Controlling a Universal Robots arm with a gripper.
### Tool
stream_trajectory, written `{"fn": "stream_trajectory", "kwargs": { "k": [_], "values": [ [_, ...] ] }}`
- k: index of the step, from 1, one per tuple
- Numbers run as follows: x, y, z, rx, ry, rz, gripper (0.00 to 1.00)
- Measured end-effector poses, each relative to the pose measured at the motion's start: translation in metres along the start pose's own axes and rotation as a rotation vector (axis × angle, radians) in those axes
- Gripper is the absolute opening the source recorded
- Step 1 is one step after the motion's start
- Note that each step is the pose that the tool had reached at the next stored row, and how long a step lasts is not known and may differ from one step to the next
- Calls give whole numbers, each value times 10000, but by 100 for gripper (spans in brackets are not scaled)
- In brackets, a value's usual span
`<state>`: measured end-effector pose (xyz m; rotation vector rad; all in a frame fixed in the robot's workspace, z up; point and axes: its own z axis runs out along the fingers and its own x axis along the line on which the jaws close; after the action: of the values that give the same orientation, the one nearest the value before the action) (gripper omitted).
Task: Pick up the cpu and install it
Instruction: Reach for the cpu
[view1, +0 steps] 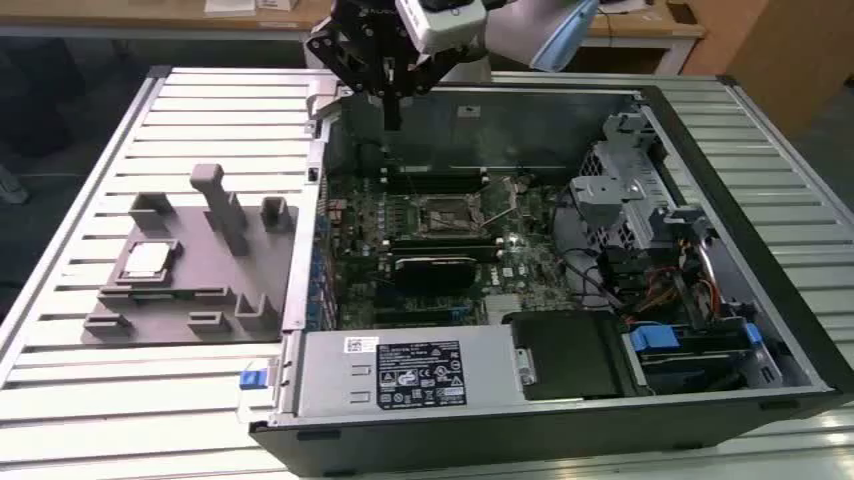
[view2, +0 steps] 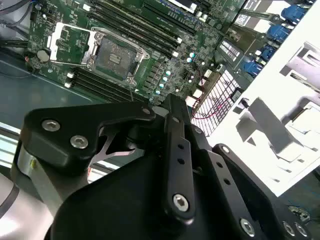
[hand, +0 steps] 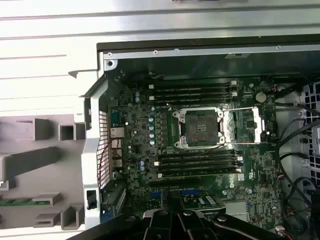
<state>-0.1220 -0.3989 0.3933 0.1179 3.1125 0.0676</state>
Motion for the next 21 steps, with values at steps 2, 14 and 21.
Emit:
{"fn": "stream_trajectory", "kwargs": {
  "k": [2,14,21],
  "values": [
    [0,0,0,0,0,0,11],
    [22,-2,0,-2,-1,0,11],
    [121,-9,-3,0,-1,1,11]
  ]
}}
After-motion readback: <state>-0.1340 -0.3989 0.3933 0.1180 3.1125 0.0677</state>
